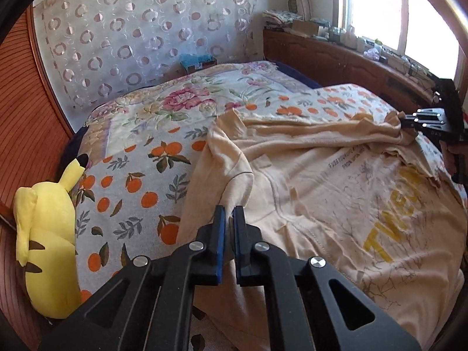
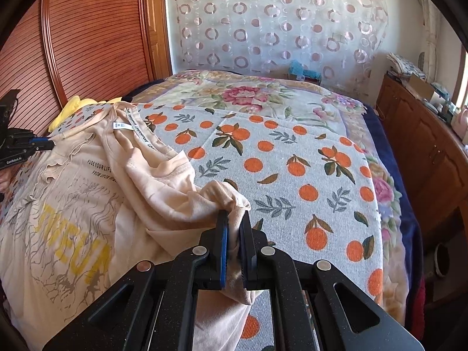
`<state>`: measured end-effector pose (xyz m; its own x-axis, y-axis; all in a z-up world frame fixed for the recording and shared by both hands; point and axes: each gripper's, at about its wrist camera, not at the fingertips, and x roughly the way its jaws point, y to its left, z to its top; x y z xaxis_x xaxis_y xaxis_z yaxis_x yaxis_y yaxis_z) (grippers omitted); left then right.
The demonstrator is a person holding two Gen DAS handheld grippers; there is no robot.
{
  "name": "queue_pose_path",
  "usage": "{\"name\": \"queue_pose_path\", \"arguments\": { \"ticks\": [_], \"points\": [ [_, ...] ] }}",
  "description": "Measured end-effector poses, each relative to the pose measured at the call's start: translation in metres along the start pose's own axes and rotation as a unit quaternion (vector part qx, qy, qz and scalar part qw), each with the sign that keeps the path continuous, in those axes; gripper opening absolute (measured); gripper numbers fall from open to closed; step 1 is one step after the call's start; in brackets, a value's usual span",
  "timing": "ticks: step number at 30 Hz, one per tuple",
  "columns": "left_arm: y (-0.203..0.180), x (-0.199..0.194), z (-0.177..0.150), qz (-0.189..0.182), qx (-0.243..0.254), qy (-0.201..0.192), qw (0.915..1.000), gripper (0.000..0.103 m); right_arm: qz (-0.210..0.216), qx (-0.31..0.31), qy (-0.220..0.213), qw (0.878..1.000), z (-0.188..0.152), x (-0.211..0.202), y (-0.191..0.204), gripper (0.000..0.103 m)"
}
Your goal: Fold small clothes
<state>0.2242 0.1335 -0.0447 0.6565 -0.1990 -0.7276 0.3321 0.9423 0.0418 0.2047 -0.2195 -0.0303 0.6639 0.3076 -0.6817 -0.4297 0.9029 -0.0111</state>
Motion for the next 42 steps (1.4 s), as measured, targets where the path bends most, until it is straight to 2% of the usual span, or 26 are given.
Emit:
{"name": "queue_pose_path", "arguments": {
  "ticks": [11, 16, 19, 21, 27, 32, 37, 42],
  "points": [
    [0.015, -0.006, 0.006, 0.028, -0.019, -0.007, 0.9994, 0.007, -0.014, -0.003, -0.008, 1.0, 0.002, -0.008, 0.004, 0.007],
    [0.019, 0.021, 0.006, 0.018, -0.015, 0.025, 0.9994, 0.007, -0.017, -0.006, -0.006, 1.0, 0.002, -0.006, 0.007, 0.007],
    [0.02, 0.026, 0.007, 0.023, -0.015, 0.024, 0.9993, 0.007, -0.016, -0.005, -0.006, 1.0, 0.002, -0.006, 0.005, 0.007],
    [0.023, 0.023, 0.008, 0.013, -0.029, 0.018, 0.9993, 0.007, -0.016, -0.005, -0.005, 1.0, 0.002, -0.006, 0.004, 0.007],
    [0.025, -0.026, 0.017, 0.02, -0.061, -0.056, 0.9964, 0.005, -0.019, -0.003, -0.009, 1.0, 0.004, -0.008, 0.001, 0.007],
    [0.009, -0.076, 0.014, 0.013, -0.057, -0.101, 0.9932, 0.005, -0.016, 0.007, -0.045, 0.999, 0.007, -0.034, 0.004, 0.007],
    [-0.015, -0.131, -0.013, 0.003, -0.048, -0.133, 0.9899, 0.005, -0.01, 0.002, -0.091, 0.996, 0.003, -0.083, 0.016, 0.007],
    [-0.033, -0.17, -0.067, -0.006, -0.054, -0.14, 0.9887, 0.005, 0.0, -0.009, -0.12, 0.993, -0.031, -0.136, 0.032, 0.006]
  ]
}}
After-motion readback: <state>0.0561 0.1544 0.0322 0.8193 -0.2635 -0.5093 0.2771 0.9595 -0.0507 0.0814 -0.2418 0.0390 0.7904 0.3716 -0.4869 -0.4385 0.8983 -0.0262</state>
